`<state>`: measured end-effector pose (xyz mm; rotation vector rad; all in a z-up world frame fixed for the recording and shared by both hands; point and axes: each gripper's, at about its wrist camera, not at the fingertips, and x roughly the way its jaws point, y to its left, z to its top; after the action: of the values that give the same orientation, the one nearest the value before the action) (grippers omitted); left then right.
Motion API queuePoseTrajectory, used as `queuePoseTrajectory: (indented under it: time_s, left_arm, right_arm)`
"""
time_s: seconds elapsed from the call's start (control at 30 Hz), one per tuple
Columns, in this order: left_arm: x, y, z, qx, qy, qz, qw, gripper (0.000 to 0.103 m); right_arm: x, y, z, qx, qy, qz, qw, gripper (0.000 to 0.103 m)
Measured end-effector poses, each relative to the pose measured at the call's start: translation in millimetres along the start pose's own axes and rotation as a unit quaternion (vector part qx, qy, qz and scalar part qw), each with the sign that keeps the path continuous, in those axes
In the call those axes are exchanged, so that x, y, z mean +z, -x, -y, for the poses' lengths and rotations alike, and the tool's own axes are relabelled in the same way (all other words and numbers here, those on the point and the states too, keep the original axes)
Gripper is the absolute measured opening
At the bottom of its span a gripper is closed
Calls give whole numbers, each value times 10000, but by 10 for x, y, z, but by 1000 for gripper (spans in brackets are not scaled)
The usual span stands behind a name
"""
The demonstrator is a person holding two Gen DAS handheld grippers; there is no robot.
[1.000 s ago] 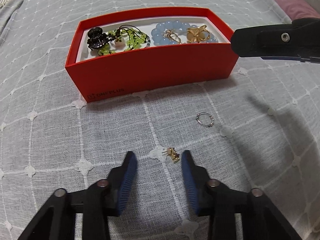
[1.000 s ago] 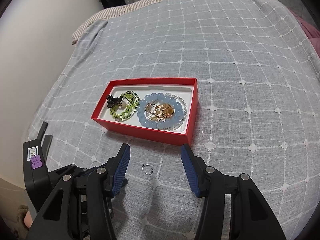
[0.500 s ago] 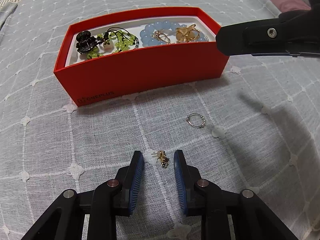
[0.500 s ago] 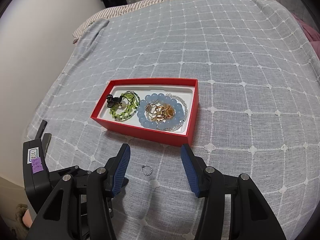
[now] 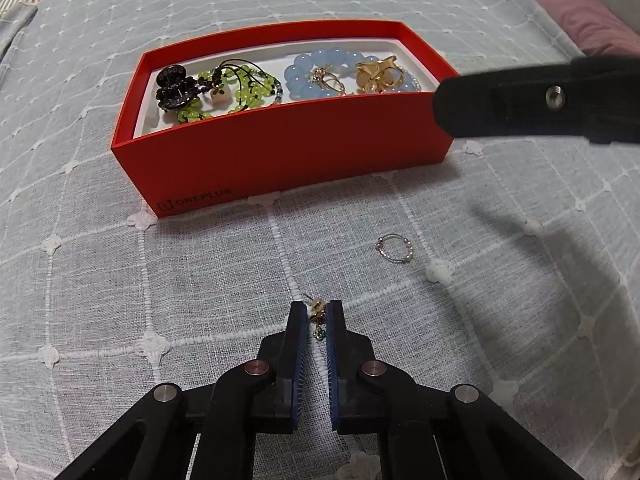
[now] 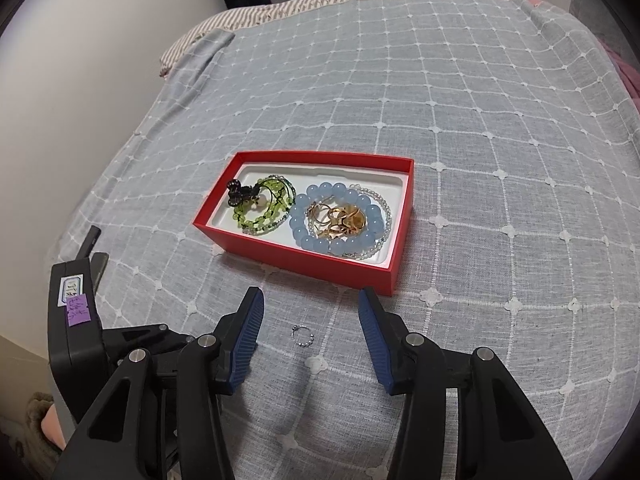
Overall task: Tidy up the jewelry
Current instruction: 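Grasp the small gold earring with the left gripper while the right gripper moves to the silver bead ring, then grasp the silver bead ring with the right gripper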
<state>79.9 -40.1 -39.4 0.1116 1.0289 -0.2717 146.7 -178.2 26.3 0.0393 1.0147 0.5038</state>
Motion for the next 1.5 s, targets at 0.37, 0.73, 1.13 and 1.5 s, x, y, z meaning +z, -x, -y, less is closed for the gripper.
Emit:
queuePoseTrajectory:
  time_s: [0.37,0.73,1.13,1.5]
  left_arm:
    - [47,74,-133,-71,204,106,9997,3]
    - [124,273,-565,53,887,410,9952,3]
    - [131,283,-609,92,963,430,9944,3]
    - [131,290,-597,76,942,432,9946,3]
  right_arm:
    - [-29,-87,-8,44,94,-134,9999,49]
    - [-165,-422,-106,-60,607,-608,9963,47]
    - [-357,-691,-286,-420,1346,-774,9870,40]
    - [-383,-711,-449,-509,1654,-731,9822,17]
